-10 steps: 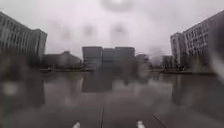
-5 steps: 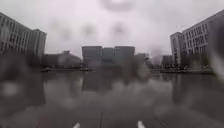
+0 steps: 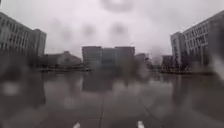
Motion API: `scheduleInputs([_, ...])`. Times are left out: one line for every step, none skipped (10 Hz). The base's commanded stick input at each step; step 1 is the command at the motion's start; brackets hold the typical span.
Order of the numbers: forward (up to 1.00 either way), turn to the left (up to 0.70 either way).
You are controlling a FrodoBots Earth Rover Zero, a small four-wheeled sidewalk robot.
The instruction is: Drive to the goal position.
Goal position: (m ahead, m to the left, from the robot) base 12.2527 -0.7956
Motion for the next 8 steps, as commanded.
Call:
scheduleInputs([0.70,0.00])
scheduleInputs([0.70,0.00])
scheduleInputs([0.70,0.00])
scheduleInputs([0.70,0.00])
scheduleInputs([0.70,0.00])
scheduleInputs([0.70,0.00])
scheduleInputs([0.70,0.00])
scheduleInputs([0.70,0.00])
